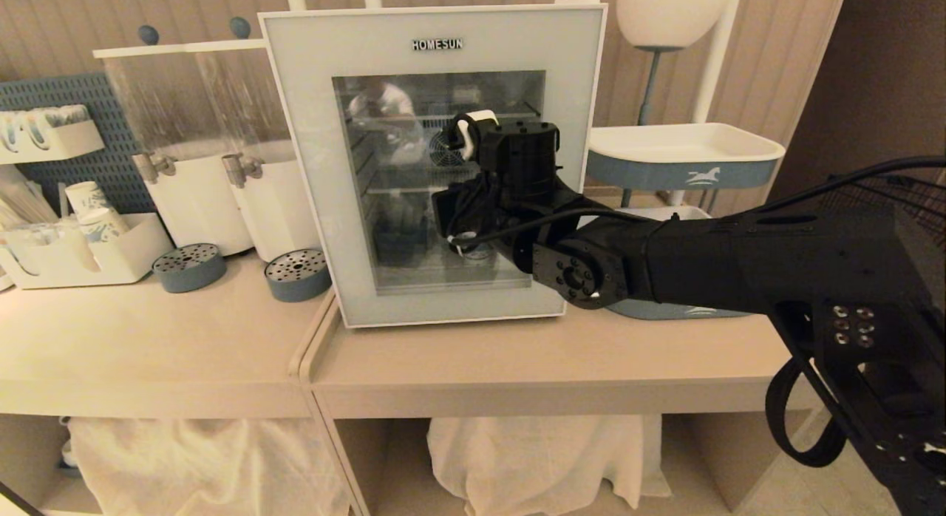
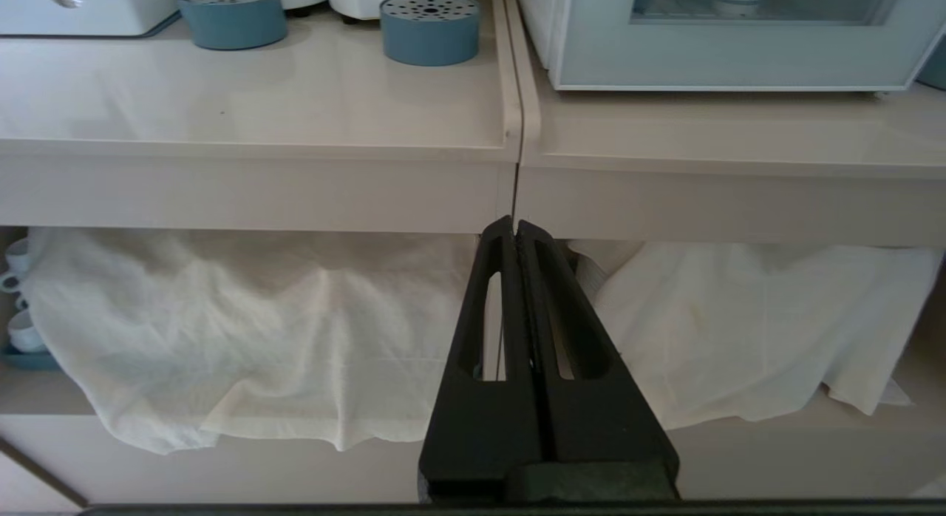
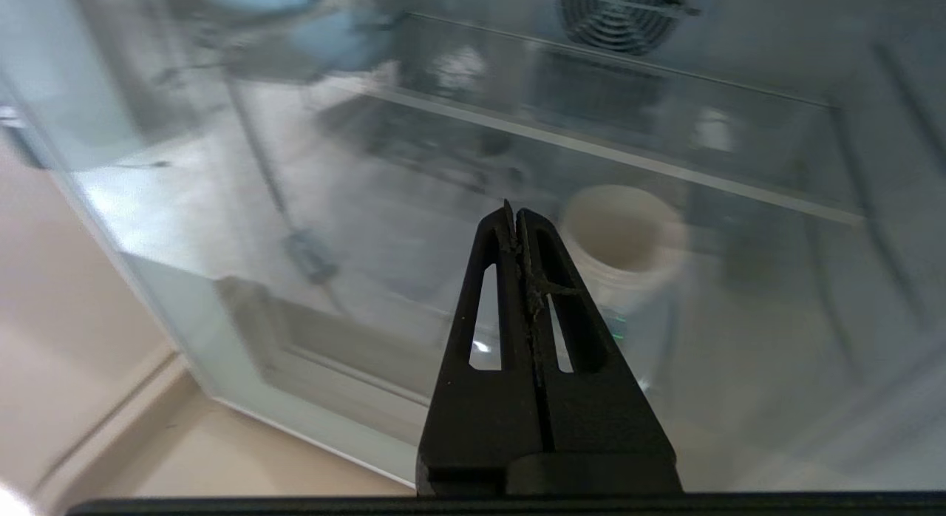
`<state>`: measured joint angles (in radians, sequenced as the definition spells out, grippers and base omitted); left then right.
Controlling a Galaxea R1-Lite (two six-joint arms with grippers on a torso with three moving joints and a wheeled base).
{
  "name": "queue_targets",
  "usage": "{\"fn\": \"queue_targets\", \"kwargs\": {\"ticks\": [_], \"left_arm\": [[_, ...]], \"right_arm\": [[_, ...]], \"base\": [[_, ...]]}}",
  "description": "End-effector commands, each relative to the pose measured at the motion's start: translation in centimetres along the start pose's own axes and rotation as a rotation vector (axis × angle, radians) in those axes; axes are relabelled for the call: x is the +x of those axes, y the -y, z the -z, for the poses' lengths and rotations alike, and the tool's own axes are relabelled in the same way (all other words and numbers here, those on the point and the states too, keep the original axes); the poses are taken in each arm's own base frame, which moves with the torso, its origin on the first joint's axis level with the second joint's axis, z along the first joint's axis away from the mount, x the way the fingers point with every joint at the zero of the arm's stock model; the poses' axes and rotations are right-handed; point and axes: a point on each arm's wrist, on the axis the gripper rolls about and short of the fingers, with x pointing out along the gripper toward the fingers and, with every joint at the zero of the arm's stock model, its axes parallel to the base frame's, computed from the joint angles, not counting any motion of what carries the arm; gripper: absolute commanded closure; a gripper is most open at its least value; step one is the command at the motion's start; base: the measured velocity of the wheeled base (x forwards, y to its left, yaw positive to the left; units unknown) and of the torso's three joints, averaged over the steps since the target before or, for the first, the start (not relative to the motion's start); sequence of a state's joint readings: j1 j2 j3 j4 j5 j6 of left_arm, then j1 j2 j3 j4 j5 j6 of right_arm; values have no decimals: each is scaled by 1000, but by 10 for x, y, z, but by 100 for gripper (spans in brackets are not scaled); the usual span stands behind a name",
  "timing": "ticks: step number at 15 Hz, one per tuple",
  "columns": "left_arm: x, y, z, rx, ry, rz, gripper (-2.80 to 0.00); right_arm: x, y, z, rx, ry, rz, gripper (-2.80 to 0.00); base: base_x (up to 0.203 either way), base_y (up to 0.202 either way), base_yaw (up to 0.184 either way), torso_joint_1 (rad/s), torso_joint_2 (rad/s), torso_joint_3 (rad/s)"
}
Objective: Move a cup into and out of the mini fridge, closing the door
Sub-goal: Close the freezer door, then open the freezer door
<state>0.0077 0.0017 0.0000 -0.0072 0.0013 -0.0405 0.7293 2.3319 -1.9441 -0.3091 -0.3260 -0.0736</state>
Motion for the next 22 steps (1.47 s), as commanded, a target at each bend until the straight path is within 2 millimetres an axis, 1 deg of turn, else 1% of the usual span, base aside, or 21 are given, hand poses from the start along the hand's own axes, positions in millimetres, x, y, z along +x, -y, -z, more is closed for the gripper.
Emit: {"fn": "queue_targets", "kwargs": {"ticks": [1,3,5,6,7,9,12,14,15,16,17,18,19,21,22], "left_arm": [[0,0,0,-1,-1,-2,0],[0,0,0,-1,-1,0,0],[0,0,0,-1,-1,-1,0],[0,0,0,-1,-1,-1,0],[0,0,0,-1,0,0,0],[0,0,0,-1,0,0,0],[0,0,0,-1,-1,0,0],[0,0,0,-1,1,0,0],[0,0,0,-1,-1,0,0],[0,0,0,-1,-1,0,0],[0,0,0,-1,1,0,0],[0,0,0,-1,-1,0,0],[0,0,0,-1,-1,0,0],[0,0,0,-1,-1,0,0],[0,0,0,-1,-1,0,0]], "right_arm": [[-8,18,-12,10,8,69,0],[-21,40,-18,11,-11,117,0],[-46,62,-26,4,-44,150,0],[-64,79,-35,6,-50,176,0],[-82,97,-38,6,-66,207,0],[-118,132,-31,5,-119,279,0],[-175,180,-10,15,-200,390,0],[-196,198,-3,31,-219,410,0],[-219,213,-3,46,-212,436,0],[-247,230,-3,63,-193,492,0],[-271,245,3,81,-193,544,0],[-294,249,5,94,-175,547,0],[-313,248,6,104,-160,526,0],[-357,225,4,104,-111,439,0],[-380,210,4,108,-93,390,0]], "base": [[0,0,0,0,0,0],[0,0,0,0,0,0],[0,0,0,0,0,0],[0,0,0,0,0,0],[0,0,0,0,0,0],[0,0,0,0,0,0],[0,0,0,0,0,0],[0,0,0,0,0,0],[0,0,0,0,0,0],[0,0,0,0,0,0],[0,0,0,0,0,0],[0,0,0,0,0,0],[0,0,0,0,0,0],[0,0,0,0,0,0],[0,0,0,0,0,0]]}}
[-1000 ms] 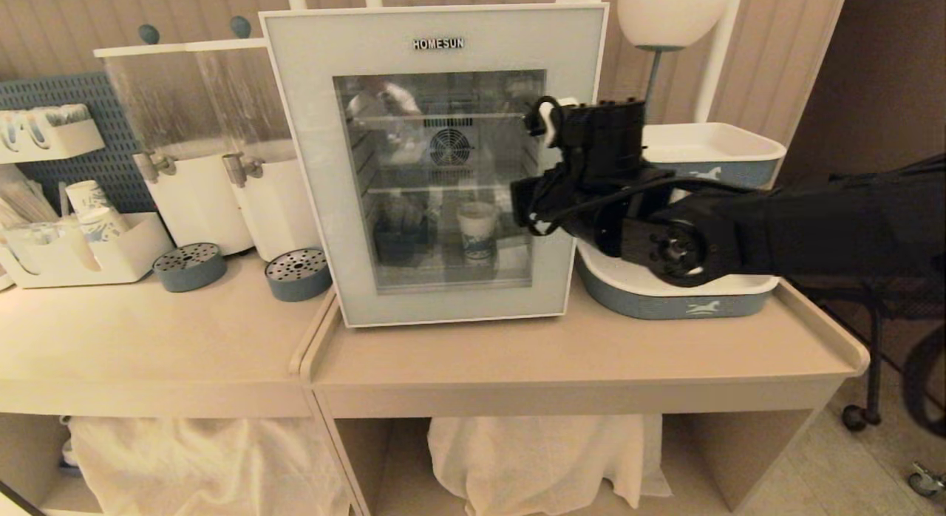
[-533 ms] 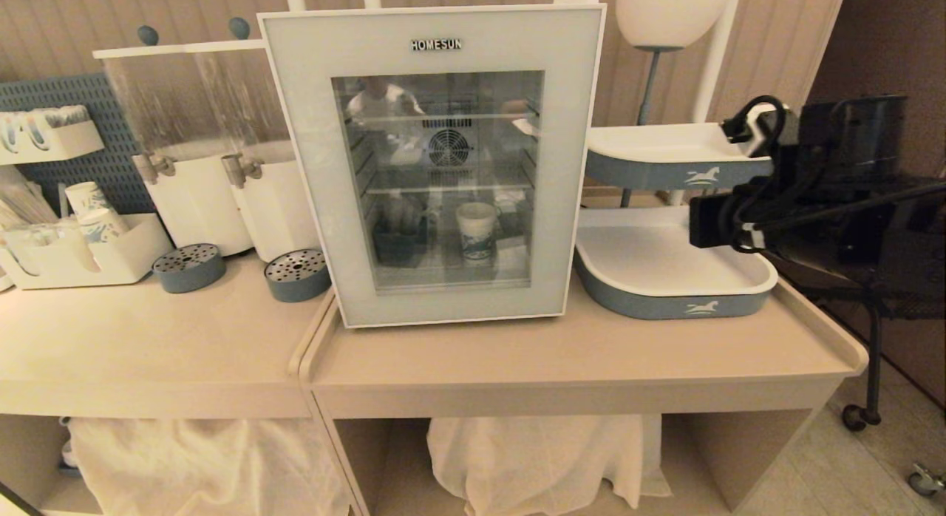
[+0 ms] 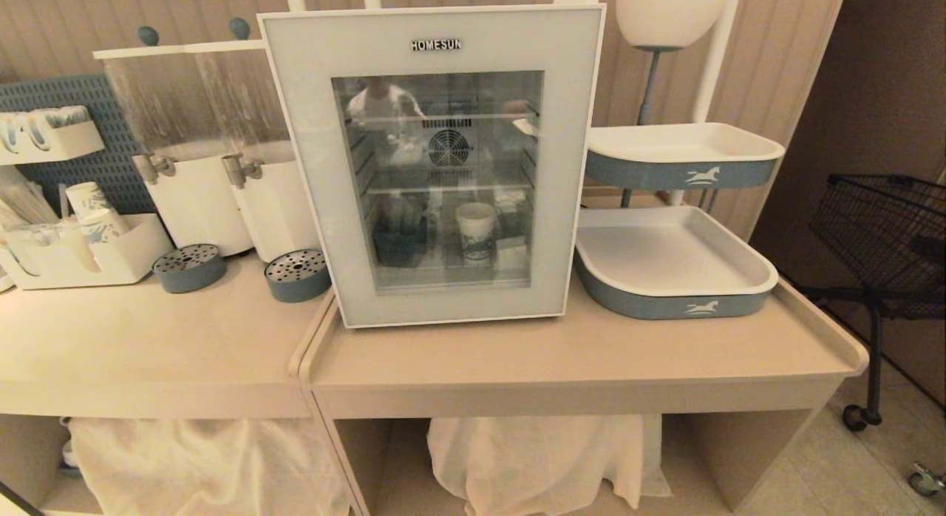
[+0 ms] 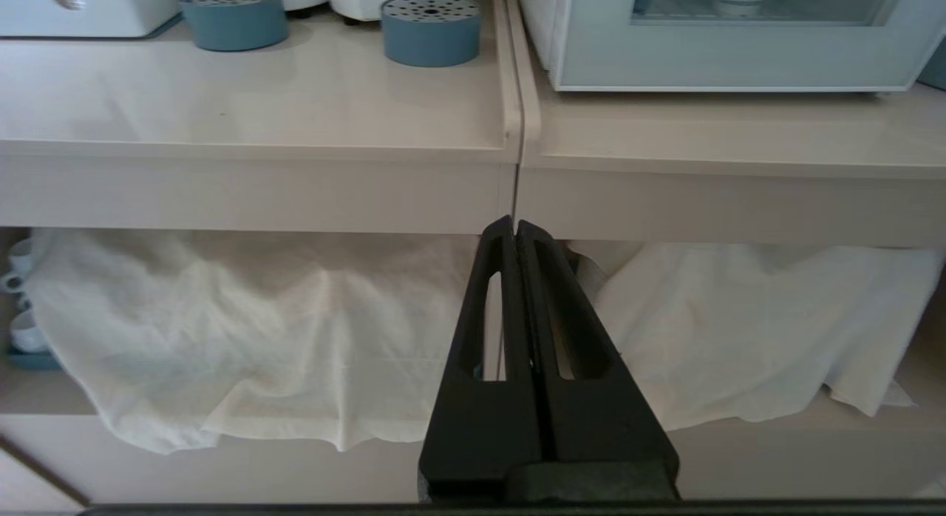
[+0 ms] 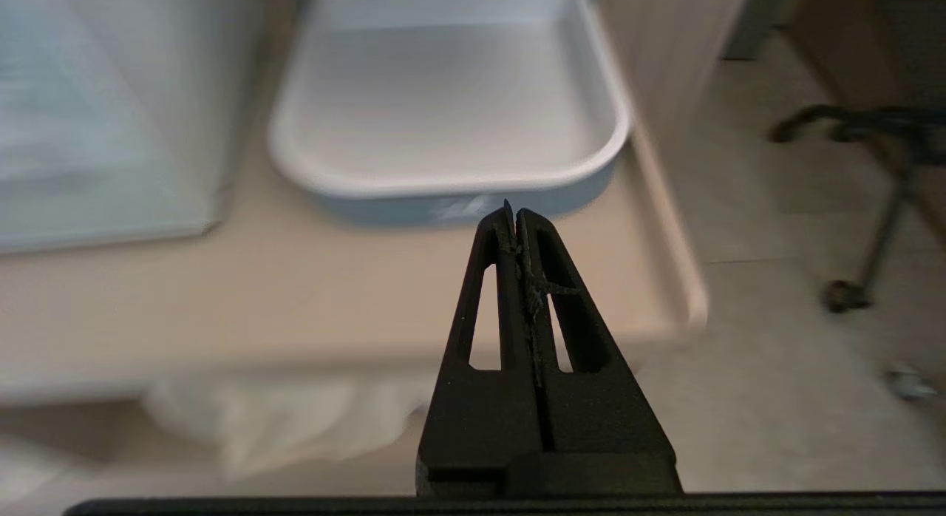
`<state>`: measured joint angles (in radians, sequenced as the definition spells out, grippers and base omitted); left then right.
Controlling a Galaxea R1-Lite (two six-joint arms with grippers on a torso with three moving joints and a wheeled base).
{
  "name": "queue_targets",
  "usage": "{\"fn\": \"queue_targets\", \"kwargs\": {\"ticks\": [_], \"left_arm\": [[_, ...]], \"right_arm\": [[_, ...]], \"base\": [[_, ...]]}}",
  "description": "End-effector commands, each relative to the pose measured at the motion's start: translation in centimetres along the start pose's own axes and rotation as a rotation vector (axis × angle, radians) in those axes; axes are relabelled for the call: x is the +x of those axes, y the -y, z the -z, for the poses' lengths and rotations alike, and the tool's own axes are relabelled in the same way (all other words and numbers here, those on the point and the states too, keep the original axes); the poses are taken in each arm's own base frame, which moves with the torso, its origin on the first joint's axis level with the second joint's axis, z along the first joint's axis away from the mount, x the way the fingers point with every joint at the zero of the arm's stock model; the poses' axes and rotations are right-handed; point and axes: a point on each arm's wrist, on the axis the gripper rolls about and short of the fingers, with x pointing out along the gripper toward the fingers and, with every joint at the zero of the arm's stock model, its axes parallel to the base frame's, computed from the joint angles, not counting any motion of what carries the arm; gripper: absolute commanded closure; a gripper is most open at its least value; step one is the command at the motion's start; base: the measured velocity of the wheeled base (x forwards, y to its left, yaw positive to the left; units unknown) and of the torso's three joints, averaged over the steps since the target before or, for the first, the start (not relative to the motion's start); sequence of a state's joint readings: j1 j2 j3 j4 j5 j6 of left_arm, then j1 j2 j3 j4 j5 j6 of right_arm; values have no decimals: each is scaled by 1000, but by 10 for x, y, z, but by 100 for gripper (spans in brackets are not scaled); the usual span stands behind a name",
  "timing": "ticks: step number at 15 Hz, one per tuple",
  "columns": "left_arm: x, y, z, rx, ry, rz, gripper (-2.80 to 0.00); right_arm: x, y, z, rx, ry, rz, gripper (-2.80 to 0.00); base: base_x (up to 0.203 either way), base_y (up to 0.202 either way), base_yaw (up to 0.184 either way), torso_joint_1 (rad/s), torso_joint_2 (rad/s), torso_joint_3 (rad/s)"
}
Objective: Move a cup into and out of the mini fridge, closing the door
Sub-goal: Open the freezer door
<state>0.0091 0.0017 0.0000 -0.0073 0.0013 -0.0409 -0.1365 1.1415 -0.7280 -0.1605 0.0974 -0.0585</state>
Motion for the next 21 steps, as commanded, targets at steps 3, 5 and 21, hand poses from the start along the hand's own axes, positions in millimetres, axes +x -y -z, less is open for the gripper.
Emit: {"fn": "queue_targets", "kwargs": {"ticks": [3,5,21], "left_arm": [[0,0,0,-1,0,1,0],[0,0,0,-1,-1,1,0],[0,0,0,1,-1,1,0]], "right_arm": [[-107,-16,30,12,61,-205,0],[-140,-23,50,15,56,-292,0],[-135,-21,211,-1,157,-37,0]], "base": [[0,0,0,0,0,0],[0,0,0,0,0,0],[0,0,0,0,0,0]]}}
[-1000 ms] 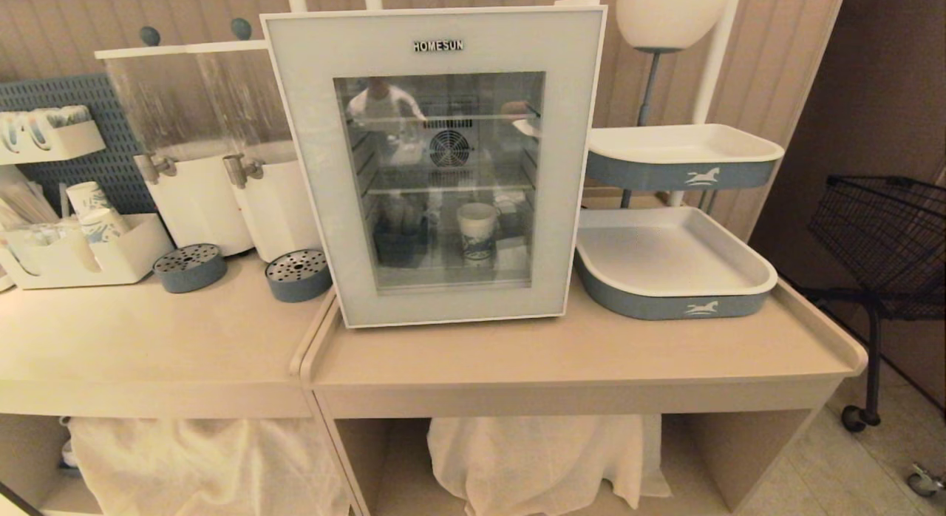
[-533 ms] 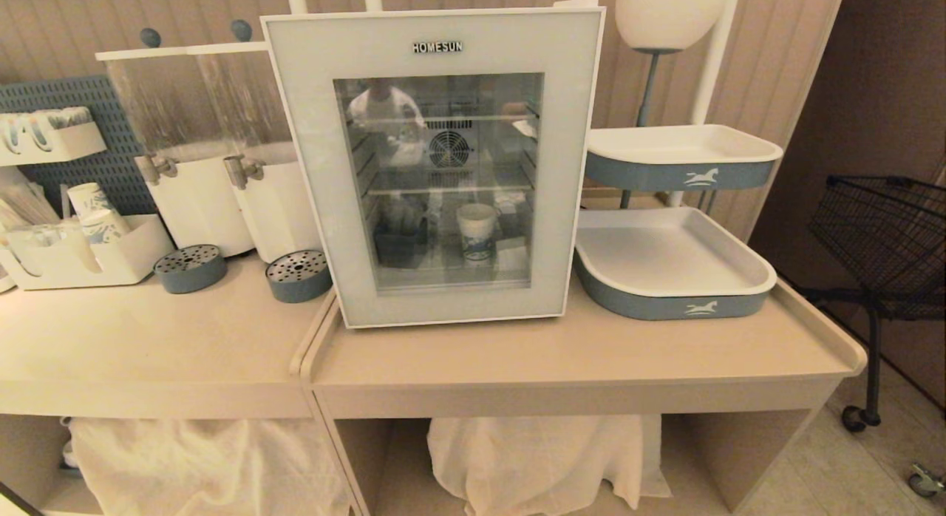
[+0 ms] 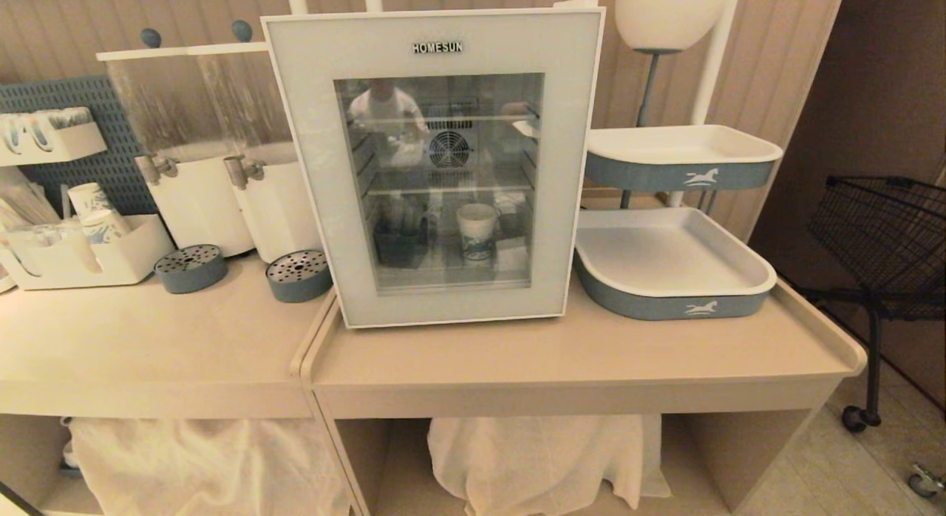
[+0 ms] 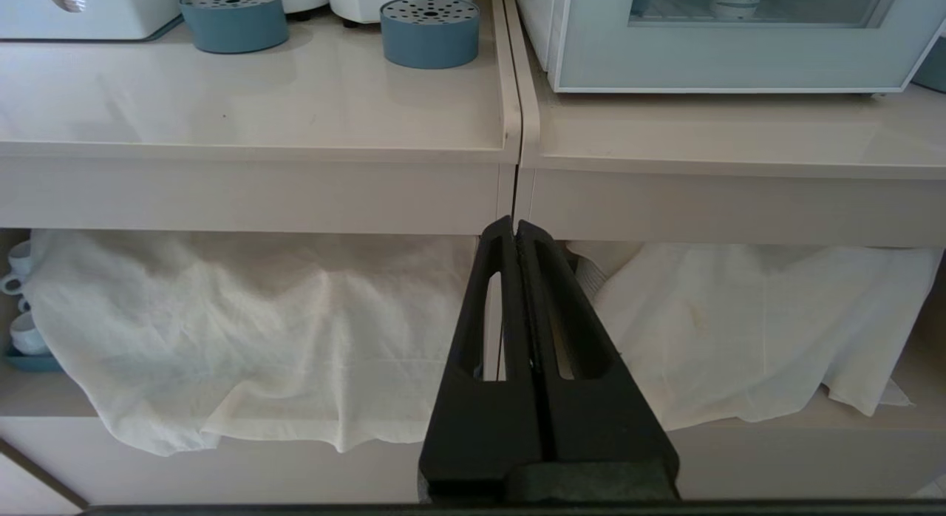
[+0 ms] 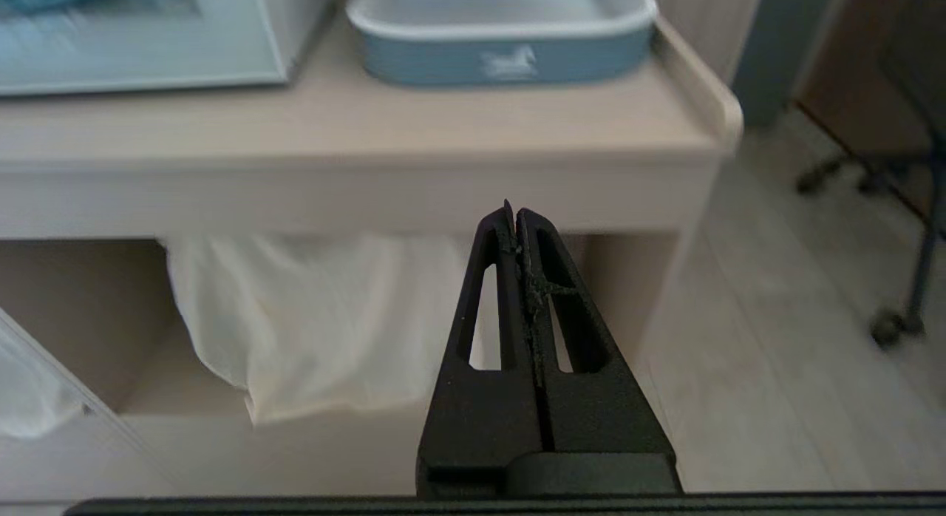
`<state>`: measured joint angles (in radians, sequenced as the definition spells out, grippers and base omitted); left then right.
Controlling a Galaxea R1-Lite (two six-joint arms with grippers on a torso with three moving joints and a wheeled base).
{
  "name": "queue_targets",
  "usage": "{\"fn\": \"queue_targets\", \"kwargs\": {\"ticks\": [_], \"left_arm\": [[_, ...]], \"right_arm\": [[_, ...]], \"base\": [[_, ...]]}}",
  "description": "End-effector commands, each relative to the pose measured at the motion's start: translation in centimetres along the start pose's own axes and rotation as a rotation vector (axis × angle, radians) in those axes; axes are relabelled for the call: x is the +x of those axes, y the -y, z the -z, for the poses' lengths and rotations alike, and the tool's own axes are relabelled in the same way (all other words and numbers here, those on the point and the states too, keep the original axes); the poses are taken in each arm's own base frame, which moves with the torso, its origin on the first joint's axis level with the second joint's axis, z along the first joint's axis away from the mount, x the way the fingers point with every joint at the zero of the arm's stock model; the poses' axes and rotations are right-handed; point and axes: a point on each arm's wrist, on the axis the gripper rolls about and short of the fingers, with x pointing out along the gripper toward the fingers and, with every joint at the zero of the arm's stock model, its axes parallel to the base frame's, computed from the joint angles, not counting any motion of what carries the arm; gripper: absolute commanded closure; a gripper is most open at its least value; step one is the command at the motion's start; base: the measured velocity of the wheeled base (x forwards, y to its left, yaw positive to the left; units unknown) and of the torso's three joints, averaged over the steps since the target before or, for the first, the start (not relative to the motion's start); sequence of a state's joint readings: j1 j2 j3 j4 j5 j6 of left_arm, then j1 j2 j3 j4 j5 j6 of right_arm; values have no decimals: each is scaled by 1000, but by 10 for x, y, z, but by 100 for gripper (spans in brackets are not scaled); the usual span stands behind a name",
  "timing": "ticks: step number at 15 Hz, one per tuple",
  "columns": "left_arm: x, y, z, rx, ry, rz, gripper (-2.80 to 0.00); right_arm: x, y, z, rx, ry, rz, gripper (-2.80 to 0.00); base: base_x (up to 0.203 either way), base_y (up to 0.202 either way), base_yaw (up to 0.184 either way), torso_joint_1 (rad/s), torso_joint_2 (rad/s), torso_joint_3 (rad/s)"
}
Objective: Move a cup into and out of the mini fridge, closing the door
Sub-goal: Open the freezer door
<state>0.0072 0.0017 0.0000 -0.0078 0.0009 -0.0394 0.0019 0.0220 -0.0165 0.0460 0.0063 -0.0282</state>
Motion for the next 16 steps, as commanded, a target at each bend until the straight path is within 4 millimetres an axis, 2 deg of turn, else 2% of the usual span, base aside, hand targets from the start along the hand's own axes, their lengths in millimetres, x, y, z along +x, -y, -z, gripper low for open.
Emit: {"fn": "queue_targets", "kwargs": {"ticks": [1,5,12,16], "left_arm": [[0,0,0,-1,-1,-1,0],[0,0,0,-1,0,-1,0],[0,0,0,-1,-1,-1,0],[0,0,0,-1,0,0,0]], "right_arm": [[3,0,0,3,-47,4,0],[-1,0,-1,40,51,16,0],[0,0,-1,39,57,18,0],[0,0,-1,37,57,16,0]], "base": [[0,0,0,0,0,0],[0,0,0,0,0,0],[0,0,0,0,0,0],[1,116,-10,1,-1,0]]}}
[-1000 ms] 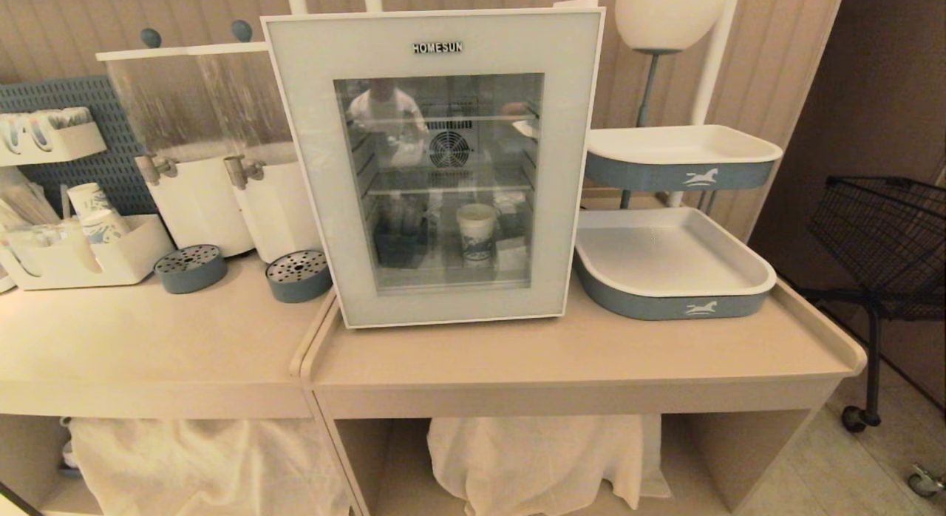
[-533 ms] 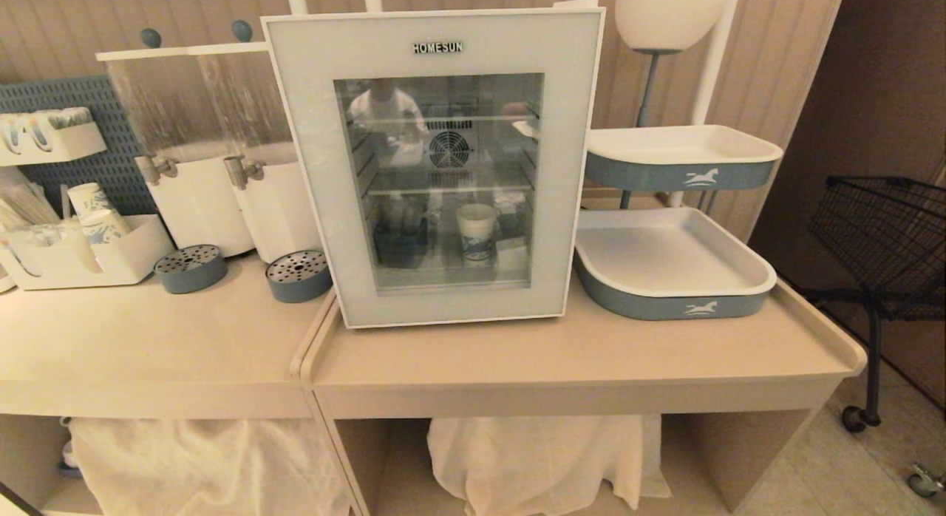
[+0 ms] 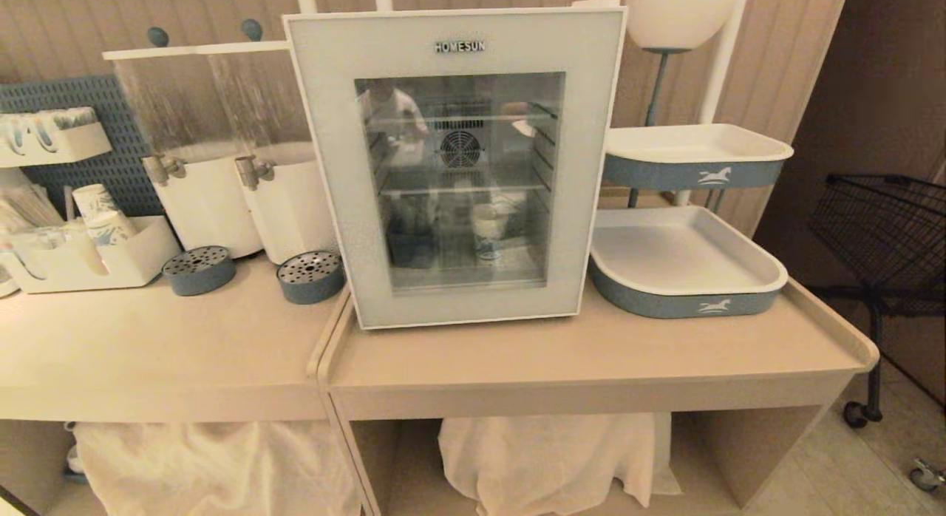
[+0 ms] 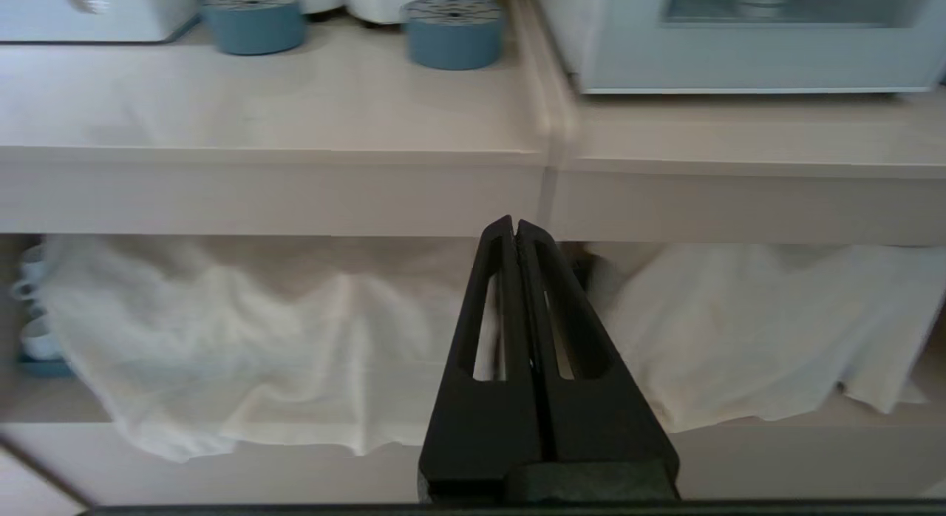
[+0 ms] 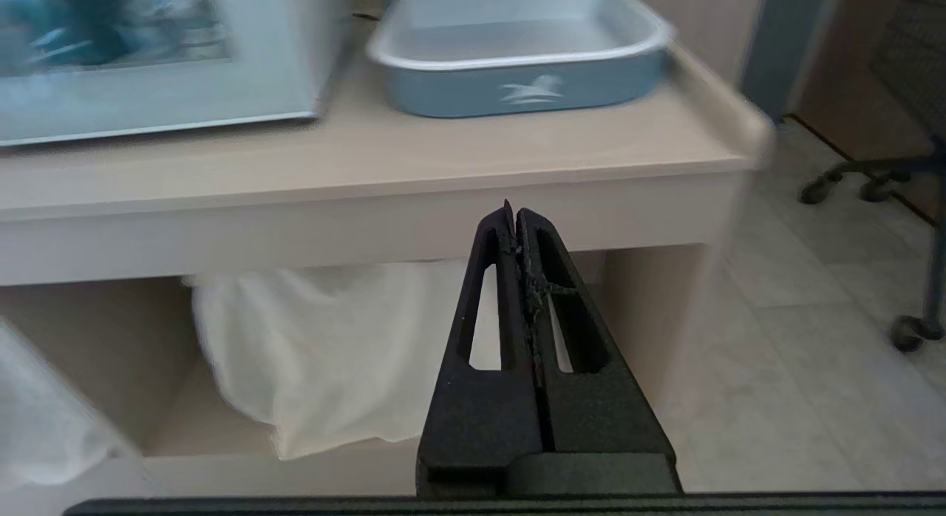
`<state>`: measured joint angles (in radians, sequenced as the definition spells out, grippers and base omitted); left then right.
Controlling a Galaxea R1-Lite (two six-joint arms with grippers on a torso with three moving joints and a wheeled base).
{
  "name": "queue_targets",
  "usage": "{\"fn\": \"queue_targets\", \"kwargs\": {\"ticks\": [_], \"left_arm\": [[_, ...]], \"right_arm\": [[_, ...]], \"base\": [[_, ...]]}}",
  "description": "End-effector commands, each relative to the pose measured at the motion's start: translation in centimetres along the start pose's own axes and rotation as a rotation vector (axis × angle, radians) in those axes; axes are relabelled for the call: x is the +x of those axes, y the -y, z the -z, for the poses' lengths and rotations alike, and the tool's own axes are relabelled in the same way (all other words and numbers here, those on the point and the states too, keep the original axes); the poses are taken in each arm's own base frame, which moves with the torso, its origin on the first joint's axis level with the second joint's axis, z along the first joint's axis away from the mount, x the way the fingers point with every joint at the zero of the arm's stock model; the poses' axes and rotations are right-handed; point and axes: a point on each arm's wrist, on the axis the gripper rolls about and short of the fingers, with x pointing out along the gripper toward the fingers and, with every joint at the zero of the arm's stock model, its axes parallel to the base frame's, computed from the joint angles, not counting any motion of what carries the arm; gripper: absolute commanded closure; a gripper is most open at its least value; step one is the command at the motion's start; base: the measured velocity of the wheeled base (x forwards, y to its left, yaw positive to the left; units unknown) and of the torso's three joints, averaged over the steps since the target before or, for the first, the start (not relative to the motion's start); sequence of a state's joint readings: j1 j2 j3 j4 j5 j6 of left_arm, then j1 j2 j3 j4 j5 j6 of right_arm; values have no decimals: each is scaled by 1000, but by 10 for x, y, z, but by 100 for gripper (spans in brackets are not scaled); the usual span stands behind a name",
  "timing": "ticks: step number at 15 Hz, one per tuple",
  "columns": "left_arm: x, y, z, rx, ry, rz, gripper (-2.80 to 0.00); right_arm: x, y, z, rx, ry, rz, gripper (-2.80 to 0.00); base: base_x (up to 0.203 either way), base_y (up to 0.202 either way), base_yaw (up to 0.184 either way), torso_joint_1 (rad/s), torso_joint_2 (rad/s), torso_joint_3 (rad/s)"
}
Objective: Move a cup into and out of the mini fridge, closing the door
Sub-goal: Open the freezer door
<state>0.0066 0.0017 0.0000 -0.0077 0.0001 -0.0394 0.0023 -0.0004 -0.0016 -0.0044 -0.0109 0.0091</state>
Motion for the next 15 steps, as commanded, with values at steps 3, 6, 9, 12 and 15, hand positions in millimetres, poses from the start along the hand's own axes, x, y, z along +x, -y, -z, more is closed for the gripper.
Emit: {"fn": "queue_targets", "kwargs": {"ticks": [3,6,9,12,15], "left_arm": [[0,0,0,-1,0,-1,0],[0,0,0,-1,0,-1,0],[0,0,0,1,0,-1,0],[0,0,0,1,2,-1,0],[0,0,0,1,0,-1,0]], "right_arm": [[0,0,0,0,-2,-2,0],[0,0,0,0,-2,-1,0],[0,0,0,0,-3,-1,0],[0,0,0,0,-2,-1,0],[0,0,0,0,-2,-2,0]], "base": [[0,131,17,1,1,4],[0,0,0,0,0,0],[0,0,0,0,0,0],[81,0,-1,0,0,2],[179,0,1,6,4,4]]}}
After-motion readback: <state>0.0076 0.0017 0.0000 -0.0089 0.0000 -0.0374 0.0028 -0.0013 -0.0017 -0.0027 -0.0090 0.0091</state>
